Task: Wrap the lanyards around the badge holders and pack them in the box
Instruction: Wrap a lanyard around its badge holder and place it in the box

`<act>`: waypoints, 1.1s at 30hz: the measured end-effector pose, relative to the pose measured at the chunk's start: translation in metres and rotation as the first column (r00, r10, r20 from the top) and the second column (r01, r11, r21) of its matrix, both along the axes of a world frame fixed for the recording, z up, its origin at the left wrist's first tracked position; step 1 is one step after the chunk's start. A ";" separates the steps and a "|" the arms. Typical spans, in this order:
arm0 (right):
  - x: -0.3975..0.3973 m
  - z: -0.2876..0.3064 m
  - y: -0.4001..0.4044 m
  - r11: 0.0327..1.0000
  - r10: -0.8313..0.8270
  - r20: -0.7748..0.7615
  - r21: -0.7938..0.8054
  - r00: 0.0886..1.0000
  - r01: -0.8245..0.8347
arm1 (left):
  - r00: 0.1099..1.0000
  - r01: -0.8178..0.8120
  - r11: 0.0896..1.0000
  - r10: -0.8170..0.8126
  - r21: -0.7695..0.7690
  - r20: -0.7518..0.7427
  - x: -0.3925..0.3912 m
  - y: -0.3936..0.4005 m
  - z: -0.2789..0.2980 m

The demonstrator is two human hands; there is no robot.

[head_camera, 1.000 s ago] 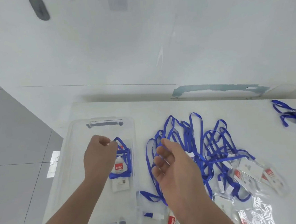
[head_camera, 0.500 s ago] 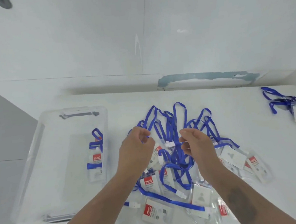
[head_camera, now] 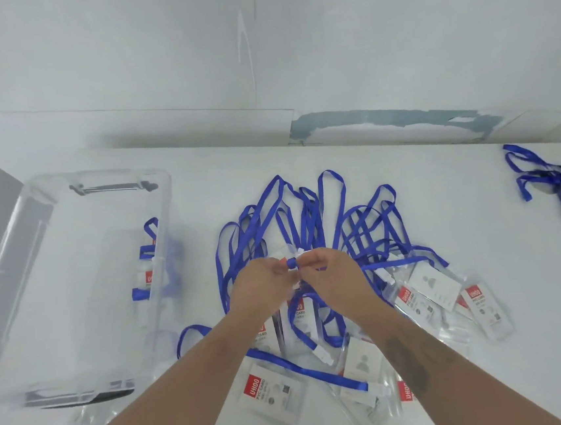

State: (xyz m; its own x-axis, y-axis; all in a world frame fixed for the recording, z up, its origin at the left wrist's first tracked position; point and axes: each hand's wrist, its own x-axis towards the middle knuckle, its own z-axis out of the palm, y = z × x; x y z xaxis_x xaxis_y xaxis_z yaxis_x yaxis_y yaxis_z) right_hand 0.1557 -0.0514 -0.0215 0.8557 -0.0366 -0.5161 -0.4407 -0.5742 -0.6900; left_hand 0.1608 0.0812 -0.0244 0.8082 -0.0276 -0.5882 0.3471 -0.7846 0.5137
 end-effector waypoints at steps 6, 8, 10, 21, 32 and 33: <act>0.008 0.025 -0.012 0.991 0.117 0.035 0.064 0.992 -0.119 | 0.971 -0.217 0.903 0.238 -0.371 0.010 0.016 0.008 0.037; 0.012 0.036 -0.013 0.988 0.114 0.088 0.098 0.990 -0.122 | 0.969 -0.214 0.871 0.246 -0.442 0.015 0.023 0.007 0.048; 0.016 0.047 -0.014 0.983 0.054 0.128 0.169 0.990 -0.076 | 0.964 -0.218 0.839 0.264 -0.499 0.023 0.029 0.009 0.061; 0.023 0.082 -0.041 0.703 -0.350 -0.129 0.618 0.928 0.351 | 0.881 -0.445 0.552 0.413 -0.705 -0.232 0.027 0.034 0.083; 0.019 0.086 -0.018 0.908 -0.241 0.200 0.391 0.950 0.148 | 0.910 -0.389 0.439 0.319 -0.810 -0.264 0.043 0.021 0.121; 0.018 0.088 -0.011 0.909 -0.230 0.203 0.395 0.952 0.135 | 0.911 -0.382 0.435 0.326 -0.815 -0.253 0.044 0.019 0.123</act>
State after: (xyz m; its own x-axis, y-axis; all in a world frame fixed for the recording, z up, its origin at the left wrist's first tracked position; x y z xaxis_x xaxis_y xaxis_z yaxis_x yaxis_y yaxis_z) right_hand 0.1736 -0.0623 0.0667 0.9517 -0.0498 -0.3030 -0.3070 -0.1800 -0.9345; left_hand 0.2053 0.1003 0.0991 0.8385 -0.2421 -0.4882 0.5358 0.2030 0.8196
